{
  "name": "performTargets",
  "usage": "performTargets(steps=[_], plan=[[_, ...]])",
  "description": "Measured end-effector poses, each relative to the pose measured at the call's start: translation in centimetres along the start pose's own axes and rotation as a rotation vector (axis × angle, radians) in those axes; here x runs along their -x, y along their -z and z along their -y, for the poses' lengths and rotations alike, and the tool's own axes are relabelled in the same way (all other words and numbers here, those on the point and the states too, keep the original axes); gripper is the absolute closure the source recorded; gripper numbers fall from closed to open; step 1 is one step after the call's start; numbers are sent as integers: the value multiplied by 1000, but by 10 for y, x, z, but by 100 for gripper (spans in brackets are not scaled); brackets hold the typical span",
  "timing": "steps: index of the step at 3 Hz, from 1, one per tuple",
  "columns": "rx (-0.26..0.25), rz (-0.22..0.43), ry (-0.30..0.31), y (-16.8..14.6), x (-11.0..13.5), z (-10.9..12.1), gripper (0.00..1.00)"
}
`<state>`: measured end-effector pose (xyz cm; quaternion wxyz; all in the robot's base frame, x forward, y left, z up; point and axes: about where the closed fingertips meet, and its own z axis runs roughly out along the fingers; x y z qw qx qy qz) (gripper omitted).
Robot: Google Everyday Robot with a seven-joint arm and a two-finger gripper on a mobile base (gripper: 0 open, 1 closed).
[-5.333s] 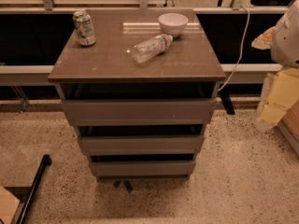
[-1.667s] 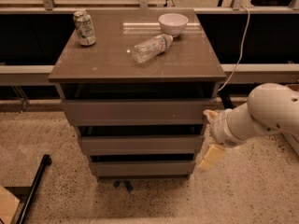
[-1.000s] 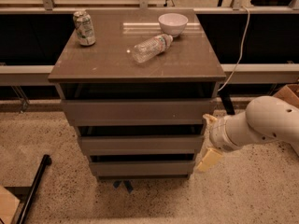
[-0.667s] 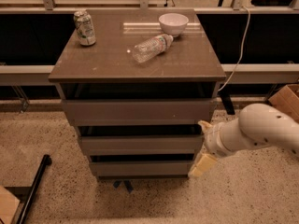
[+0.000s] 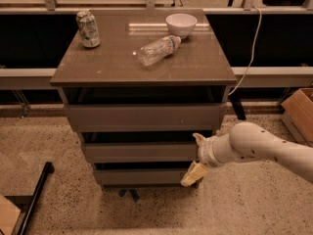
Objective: Open middle drawer
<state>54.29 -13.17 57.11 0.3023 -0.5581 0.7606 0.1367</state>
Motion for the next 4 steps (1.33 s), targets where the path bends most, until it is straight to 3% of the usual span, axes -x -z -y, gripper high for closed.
performTargets(steps=[2,4], plan=[[67,43,-64,-85,-33,25,0],[75,66,-111,-139,-64,68,0]])
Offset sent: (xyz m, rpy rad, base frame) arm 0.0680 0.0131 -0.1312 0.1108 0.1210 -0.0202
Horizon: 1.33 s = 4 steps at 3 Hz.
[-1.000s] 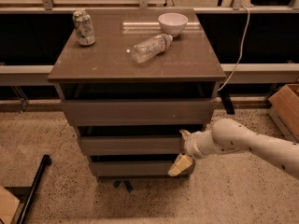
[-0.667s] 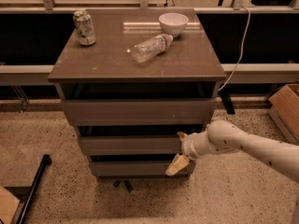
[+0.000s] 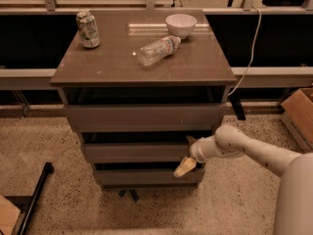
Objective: Open middle drawer
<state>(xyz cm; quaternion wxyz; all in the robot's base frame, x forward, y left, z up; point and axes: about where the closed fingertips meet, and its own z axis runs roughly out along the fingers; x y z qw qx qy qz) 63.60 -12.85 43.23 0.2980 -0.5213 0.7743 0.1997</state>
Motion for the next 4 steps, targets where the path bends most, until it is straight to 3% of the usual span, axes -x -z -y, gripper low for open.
performTargets(steps=[1,2,4], plan=[[2,1,-14,-8,-9,12,0],[2,2,-14,-7,-9,12,16],[2,2,-14,-3,-5,12,63]])
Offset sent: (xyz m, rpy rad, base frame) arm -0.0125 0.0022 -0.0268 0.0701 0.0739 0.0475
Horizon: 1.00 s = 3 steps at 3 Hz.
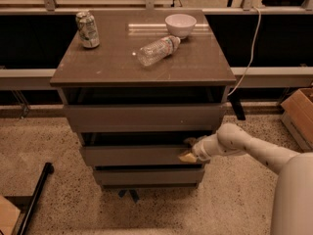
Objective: Open middle drawer
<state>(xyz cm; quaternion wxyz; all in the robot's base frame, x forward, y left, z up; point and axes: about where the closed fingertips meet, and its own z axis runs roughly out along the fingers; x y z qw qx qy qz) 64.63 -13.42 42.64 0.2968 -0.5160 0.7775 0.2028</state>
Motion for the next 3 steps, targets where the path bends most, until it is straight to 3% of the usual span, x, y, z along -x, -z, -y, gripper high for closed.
performTargets(steps=[1,2,3], plan=[[0,0,0,5,4,0,86],[0,0,0,8,7,0,100],[0,0,0,8,7,0,100]])
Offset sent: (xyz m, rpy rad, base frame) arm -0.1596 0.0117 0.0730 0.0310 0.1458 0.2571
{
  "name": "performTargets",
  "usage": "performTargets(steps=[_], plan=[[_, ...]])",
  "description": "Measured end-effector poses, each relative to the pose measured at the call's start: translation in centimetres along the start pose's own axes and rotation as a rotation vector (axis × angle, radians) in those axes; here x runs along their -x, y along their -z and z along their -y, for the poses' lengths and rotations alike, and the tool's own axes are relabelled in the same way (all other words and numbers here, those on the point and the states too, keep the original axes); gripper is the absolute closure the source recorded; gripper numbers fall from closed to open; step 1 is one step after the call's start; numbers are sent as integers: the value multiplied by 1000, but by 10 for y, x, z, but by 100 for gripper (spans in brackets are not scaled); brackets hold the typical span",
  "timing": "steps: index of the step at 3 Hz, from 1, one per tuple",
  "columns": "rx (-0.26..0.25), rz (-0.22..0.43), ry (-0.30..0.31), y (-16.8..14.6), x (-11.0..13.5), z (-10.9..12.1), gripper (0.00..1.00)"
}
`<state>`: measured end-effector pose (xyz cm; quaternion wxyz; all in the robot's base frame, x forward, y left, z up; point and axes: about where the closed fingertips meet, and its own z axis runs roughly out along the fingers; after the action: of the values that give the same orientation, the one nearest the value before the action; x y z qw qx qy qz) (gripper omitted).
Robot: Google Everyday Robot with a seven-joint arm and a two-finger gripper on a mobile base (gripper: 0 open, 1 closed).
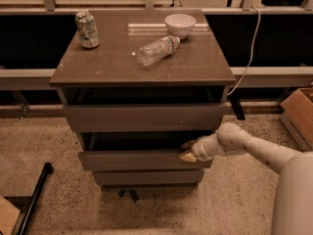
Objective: Open middle drawer
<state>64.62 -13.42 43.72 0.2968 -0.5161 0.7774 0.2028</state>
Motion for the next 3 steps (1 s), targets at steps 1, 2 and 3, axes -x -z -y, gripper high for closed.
performTargets(steps=[1,2,3], plan=[[0,0,0,0,0,0,82],[16,-25,0,-3,1,-3,58],[16,-25,0,-3,1,-3,34]])
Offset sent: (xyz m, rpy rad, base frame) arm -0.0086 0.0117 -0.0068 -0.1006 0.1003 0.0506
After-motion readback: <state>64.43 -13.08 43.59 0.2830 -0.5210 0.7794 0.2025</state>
